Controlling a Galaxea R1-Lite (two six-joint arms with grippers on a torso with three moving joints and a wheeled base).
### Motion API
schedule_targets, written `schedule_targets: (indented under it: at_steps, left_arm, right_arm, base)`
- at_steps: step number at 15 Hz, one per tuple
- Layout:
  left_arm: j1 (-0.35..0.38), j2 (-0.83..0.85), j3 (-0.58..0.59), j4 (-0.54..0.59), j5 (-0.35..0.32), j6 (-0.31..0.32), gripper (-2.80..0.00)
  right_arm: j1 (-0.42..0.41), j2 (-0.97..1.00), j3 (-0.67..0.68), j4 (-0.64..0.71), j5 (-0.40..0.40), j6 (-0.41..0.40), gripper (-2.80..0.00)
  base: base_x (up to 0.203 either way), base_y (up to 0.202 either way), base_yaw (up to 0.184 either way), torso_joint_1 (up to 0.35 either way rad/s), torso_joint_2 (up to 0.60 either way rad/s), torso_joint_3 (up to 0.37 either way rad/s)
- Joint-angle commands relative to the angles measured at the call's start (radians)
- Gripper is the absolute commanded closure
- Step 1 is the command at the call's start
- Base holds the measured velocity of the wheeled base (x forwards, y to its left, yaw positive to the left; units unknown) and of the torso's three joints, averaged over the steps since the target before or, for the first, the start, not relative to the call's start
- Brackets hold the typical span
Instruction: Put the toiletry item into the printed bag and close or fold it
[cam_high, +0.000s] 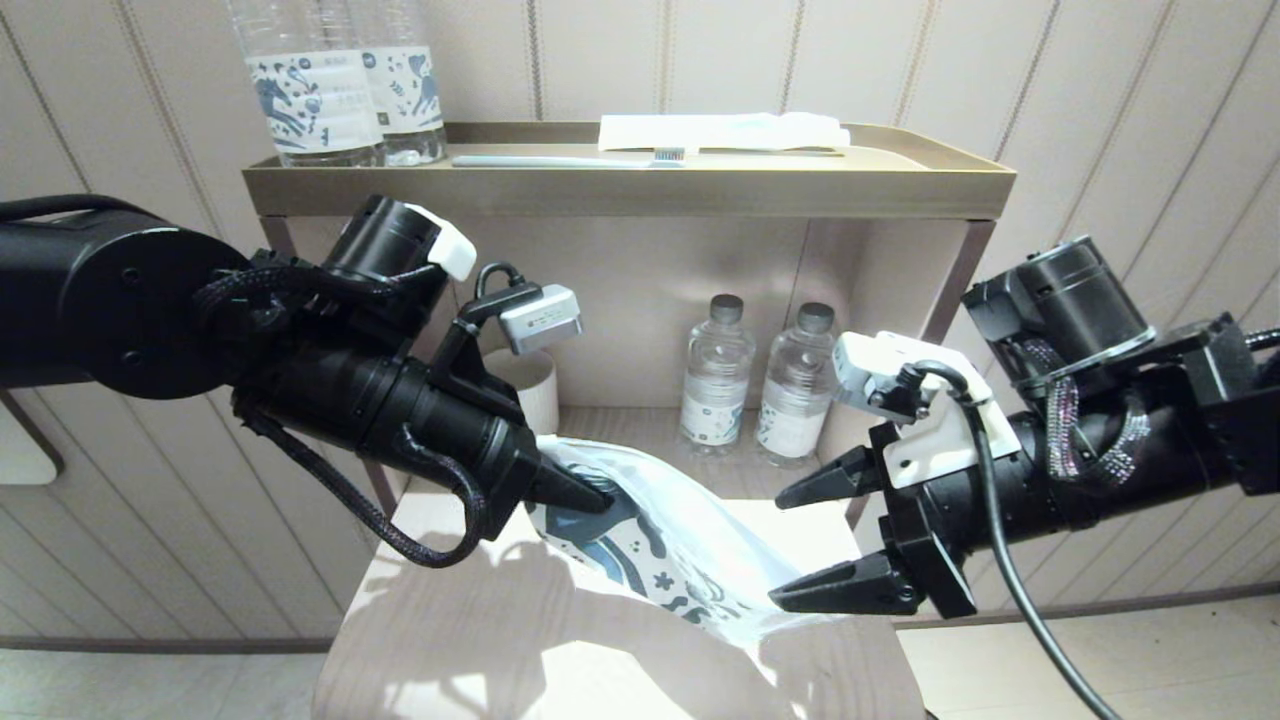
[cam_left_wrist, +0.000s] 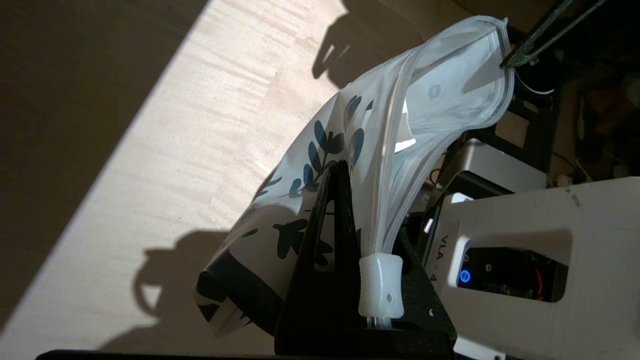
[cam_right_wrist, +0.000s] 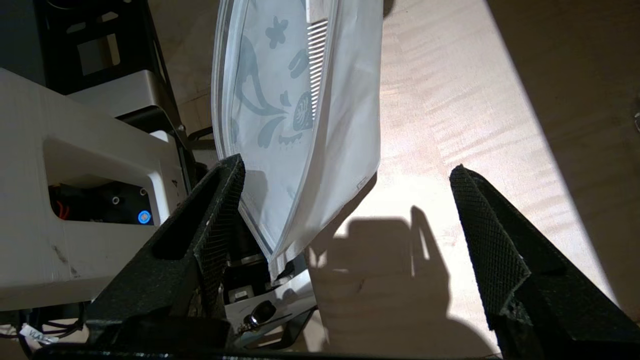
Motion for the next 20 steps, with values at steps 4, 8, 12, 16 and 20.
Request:
schedule_targets:
  at_steps: [4, 8, 12, 16, 20]
  left_arm:
    - [0.016, 0.005, 0.003, 0.001, -0.023, 0.002, 0.00]
    - [0.016, 0.012, -0.001, 0.001, -0.027, 0.002, 0.00]
    - [0.016, 0.010, 0.005, -0.001, -0.039, 0.002, 0.00]
    - [0.016, 0.009, 0.009, -0.001, -0.041, 0.002, 0.00]
    - [0.016, 0.009, 0.008, -0.001, -0.041, 0.002, 0.00]
  right_arm:
    - [-0.010, -0.013, -0.011, 0.000, 0.047, 0.004, -2.80]
    - [0.006, 0.019, 0.008, 0.000, 0.047, 0.001, -2.80]
    - [0.024, 0.064, 0.015, -0.008, 0.047, -0.002, -2.80]
    - [0.035, 0.093, 0.031, -0.077, 0.048, 0.016, -2.80]
    - [0.044, 0.102, 0.029, -0.081, 0.043, 0.031, -2.80]
  base:
    - [0.000, 0.000, 0.000, 0.000, 0.00, 0.000]
    - [0.000, 0.000, 0.000, 0.000, 0.00, 0.000]
    - [0.000, 0.000, 0.000, 0.000, 0.00, 0.000]
    - [0.000, 0.000, 0.000, 0.000, 0.00, 0.000]
    - [0.000, 0.000, 0.000, 0.000, 0.00, 0.000]
